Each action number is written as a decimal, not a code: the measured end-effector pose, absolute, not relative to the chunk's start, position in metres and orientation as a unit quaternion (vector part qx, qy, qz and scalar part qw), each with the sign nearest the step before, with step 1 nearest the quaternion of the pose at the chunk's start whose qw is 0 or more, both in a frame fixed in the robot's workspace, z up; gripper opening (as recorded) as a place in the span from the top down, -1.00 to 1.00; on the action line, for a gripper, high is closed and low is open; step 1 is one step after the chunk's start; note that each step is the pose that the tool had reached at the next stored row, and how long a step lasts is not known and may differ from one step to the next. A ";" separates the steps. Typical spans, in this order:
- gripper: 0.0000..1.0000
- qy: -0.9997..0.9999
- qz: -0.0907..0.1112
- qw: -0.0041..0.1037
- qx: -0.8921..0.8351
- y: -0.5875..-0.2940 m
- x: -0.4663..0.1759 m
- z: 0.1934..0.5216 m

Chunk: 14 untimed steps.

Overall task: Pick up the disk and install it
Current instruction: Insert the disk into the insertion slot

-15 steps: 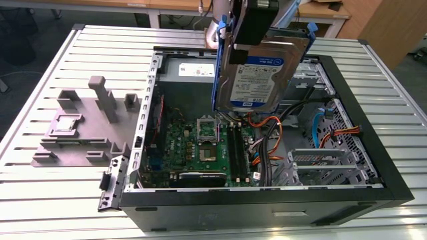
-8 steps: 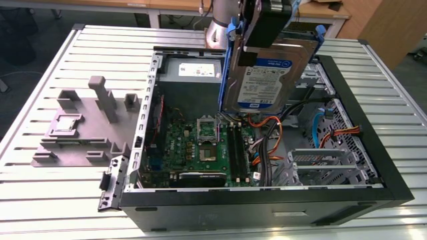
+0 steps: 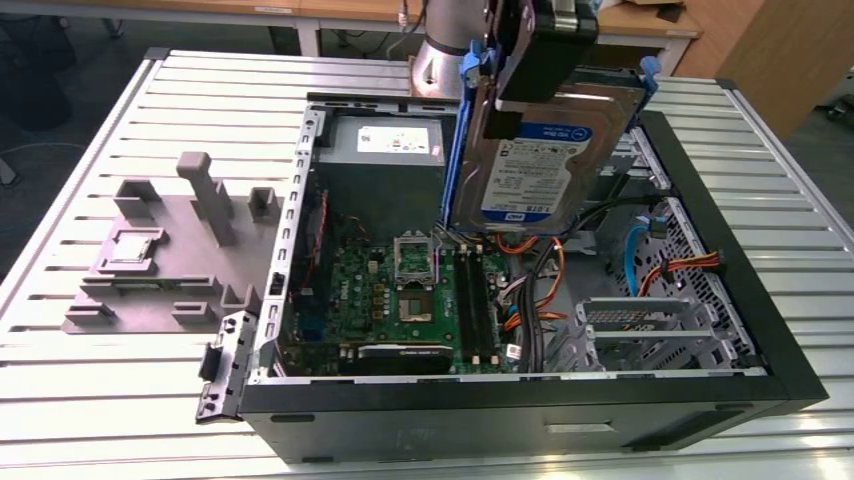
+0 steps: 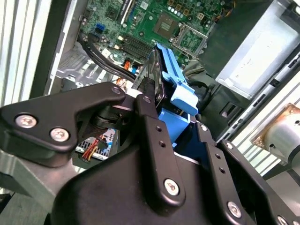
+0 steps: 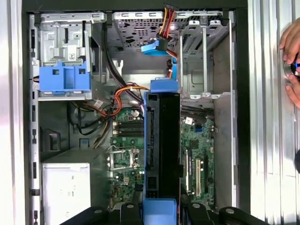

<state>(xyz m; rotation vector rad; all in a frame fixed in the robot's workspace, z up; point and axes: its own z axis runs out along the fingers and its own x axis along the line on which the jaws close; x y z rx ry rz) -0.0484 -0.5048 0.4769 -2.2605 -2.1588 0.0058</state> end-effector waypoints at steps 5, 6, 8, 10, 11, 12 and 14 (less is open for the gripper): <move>0.26 -0.691 0.002 0.008 -0.723 -0.519 -0.048 0.475; 0.26 -0.691 0.002 0.007 -0.723 -0.522 -0.048 0.475; 0.26 -0.691 0.002 0.007 -0.723 -0.524 -0.046 0.473; 0.26 -0.691 0.003 0.007 -0.723 -0.525 -0.043 0.472; 0.26 -0.691 0.002 0.007 -0.723 -0.525 -0.040 0.471; 0.26 -0.691 0.002 0.006 -0.723 -0.525 -0.038 0.471; 0.26 -0.691 0.001 0.005 -0.723 -0.525 -0.033 0.470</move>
